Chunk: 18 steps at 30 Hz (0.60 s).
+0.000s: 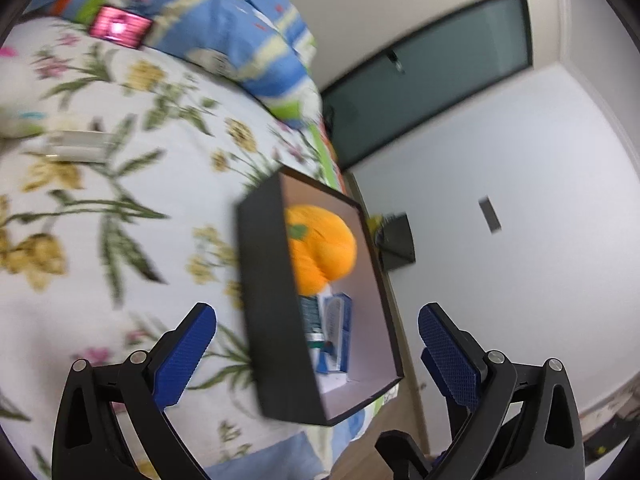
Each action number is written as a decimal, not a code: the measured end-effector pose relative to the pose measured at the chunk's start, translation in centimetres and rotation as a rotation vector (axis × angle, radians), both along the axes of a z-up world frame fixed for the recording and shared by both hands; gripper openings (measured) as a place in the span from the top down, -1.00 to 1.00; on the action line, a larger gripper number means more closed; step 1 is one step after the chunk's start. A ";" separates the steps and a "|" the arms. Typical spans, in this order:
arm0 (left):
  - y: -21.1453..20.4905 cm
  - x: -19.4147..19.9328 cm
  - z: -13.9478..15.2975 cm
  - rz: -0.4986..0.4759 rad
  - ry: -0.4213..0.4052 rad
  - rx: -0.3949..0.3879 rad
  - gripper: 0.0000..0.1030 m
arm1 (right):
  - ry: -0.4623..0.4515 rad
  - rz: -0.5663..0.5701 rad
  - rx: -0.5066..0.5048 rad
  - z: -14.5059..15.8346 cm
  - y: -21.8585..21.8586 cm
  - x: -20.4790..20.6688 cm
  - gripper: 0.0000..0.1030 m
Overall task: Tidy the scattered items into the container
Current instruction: 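Withdraw both grippers from the black box toward the items on the bed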
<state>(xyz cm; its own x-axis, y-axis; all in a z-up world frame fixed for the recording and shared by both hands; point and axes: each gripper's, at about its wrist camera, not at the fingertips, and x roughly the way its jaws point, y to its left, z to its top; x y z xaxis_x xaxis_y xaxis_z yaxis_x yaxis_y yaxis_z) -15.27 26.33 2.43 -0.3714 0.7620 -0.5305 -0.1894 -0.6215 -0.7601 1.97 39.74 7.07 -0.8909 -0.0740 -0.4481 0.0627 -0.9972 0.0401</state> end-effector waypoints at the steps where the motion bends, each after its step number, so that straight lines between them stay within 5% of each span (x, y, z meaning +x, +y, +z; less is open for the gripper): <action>1: -1.3 -0.1 -0.1 0.017 -0.006 -0.001 -0.97 | -0.006 0.022 0.009 0.2 -1.3 -0.3 -1.00; 4: -5.4 0.0 -0.1 0.054 -0.013 -0.018 -0.98 | -0.010 0.072 0.032 0.8 -4.6 -0.4 -1.00; 13: -16.8 3.3 2.4 0.160 0.146 -0.088 -0.98 | -0.010 0.176 0.056 3.0 -11.8 0.4 -1.00; 18: -20.9 6.5 5.3 0.099 0.335 -0.231 -0.98 | 0.008 0.226 0.005 4.7 -13.4 1.0 -1.00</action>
